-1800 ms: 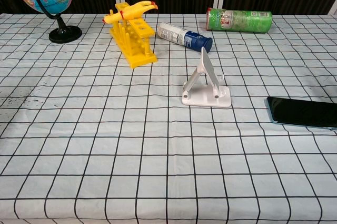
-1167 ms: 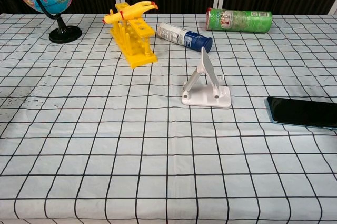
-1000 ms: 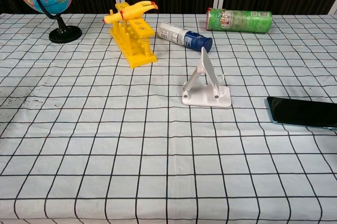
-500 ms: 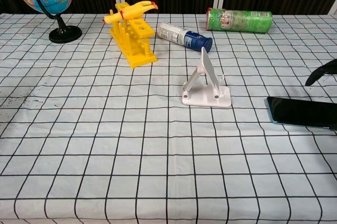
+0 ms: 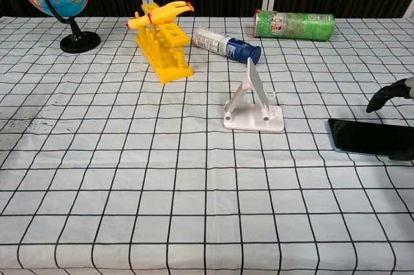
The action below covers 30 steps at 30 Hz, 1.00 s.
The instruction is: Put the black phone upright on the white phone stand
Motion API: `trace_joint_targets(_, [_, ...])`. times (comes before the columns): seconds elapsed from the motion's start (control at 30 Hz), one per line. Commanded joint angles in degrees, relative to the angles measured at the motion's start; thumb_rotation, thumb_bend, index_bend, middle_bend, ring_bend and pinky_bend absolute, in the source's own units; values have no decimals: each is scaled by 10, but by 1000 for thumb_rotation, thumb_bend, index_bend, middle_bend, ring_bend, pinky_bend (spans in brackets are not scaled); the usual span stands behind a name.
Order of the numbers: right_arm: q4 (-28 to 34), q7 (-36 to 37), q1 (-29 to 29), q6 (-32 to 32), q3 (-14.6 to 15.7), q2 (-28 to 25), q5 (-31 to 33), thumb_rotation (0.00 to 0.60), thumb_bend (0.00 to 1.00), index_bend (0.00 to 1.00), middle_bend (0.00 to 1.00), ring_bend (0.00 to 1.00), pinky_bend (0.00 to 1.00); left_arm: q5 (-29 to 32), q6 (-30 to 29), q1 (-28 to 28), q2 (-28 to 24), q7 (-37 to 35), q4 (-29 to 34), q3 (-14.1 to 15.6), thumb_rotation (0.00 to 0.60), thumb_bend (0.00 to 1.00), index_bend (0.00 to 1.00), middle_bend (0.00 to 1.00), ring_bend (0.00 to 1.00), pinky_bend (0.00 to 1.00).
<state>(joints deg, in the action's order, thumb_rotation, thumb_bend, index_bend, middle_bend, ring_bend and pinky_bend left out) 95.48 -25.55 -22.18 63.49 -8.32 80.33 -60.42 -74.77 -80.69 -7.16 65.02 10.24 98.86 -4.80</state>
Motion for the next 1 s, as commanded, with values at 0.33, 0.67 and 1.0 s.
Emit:
trace_joint_targets(0.33, [-13,-22,-21,-10,-11,12,73,600,214,281,231,79,140,0,4,-1,-1,-4,0,0,600,0,0,0,0,0])
trace_joint_targets(0.67, [-20,-33,-34,-10,-8,22,104,600,215,281,231,79,141,-1,4,-2,-2,-8,0,1,600,0,0,0,0,0])
trace_joint_targets(1.0, [-35,-27,-44,-14,-13,32,133,600,242,281,237,79,140,2,7,-2,-4,-12,1,0,600,0,0,0,0,0])
